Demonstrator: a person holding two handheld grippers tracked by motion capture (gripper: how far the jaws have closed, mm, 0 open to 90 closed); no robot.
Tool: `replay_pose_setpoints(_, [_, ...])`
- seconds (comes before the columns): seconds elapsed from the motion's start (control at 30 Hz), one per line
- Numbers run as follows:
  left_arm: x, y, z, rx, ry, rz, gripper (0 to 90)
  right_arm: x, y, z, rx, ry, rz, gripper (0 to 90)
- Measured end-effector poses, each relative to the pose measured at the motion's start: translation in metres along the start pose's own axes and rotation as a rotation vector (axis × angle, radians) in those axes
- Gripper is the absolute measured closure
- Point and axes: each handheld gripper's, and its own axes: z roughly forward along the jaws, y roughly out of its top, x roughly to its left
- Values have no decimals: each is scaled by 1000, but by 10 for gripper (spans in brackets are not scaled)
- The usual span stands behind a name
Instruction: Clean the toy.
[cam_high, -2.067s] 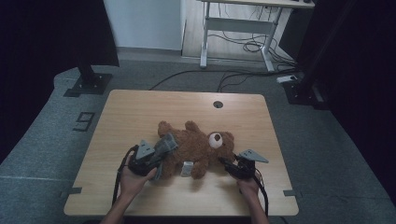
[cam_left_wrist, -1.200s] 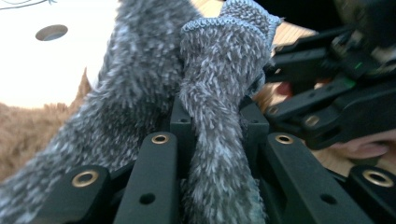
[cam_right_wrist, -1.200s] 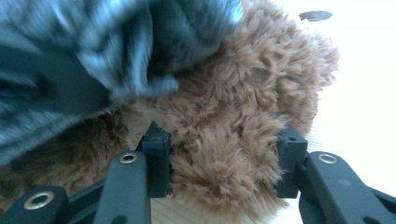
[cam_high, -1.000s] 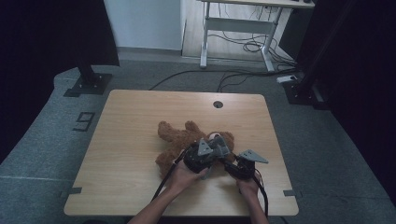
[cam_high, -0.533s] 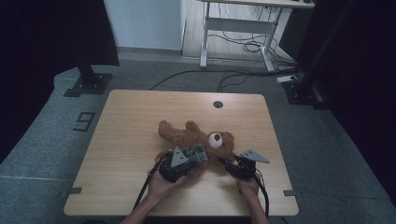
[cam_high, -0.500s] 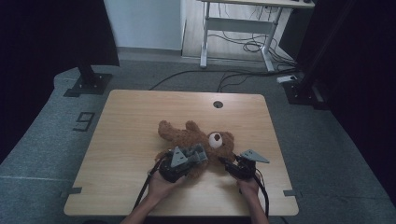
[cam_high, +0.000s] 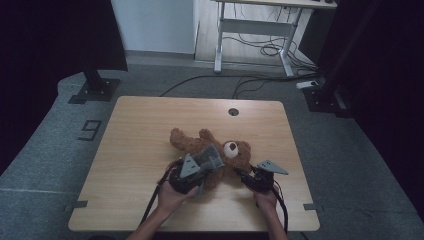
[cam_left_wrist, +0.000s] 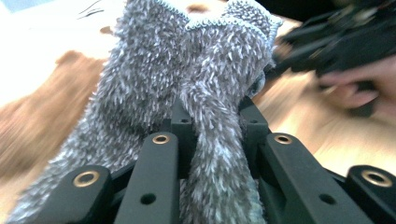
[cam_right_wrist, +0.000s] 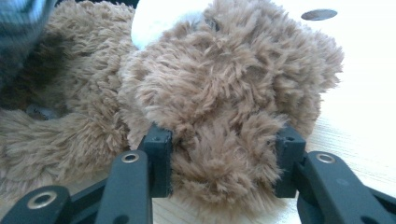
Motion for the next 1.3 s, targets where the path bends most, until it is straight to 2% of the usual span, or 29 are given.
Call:
replay_pose_setpoints(0.07, [-13,12,12,11,-36,30,736,0,0,0,-1,1,1,536])
replay_pose_setpoints(0.13, [-26,19,26,44,-94,52,734,0,0,0,-2,2,2,536])
replay_pose_setpoints(0.17, [-33,20,33,61,-108,71,734,-1,0,0,-2,3,1,536])
replay_pose_setpoints(0.23, [-44,19,46,89,-107,92,734,-1,-1,0,-2,4,1,536])
replay_pose_setpoints(0.3, [-46,16,55,93,-102,77,732,-1,-1,0,-2,5,-2,539])
replay_pose_setpoints(0.37, [-44,13,58,80,-103,45,732,-1,-1,-1,0,4,-3,540])
replay_pose_setpoints(0.5, [-36,3,58,80,-54,40,733,-1,-1,0,-1,2,-2,541])
replay_pose_setpoints(0.63, [-21,-14,55,103,-21,7,734,-2,-1,0,-2,5,-1,542])
replay_pose_setpoints(0.7, [-18,-23,52,102,1,14,735,-2,-1,0,-3,7,-2,542])
replay_pose_setpoints(0.8, [-15,-32,43,90,35,27,736,-3,-1,-1,3,14,-6,543])
replay_pose_setpoints(0.93, [-6,-37,31,89,43,17,737,-3,-1,-1,5,18,-11,545])
replay_pose_setpoints(1.07, [-2,-41,16,79,65,29,737,-4,0,-1,4,24,-10,545])
replay_pose_setpoints(1.2, [12,-48,-2,57,83,-7,736,-5,0,-2,4,28,-13,546])
replay_pose_setpoints(1.3, [26,-53,-16,48,112,-38,735,-5,0,-2,4,30,-16,546])
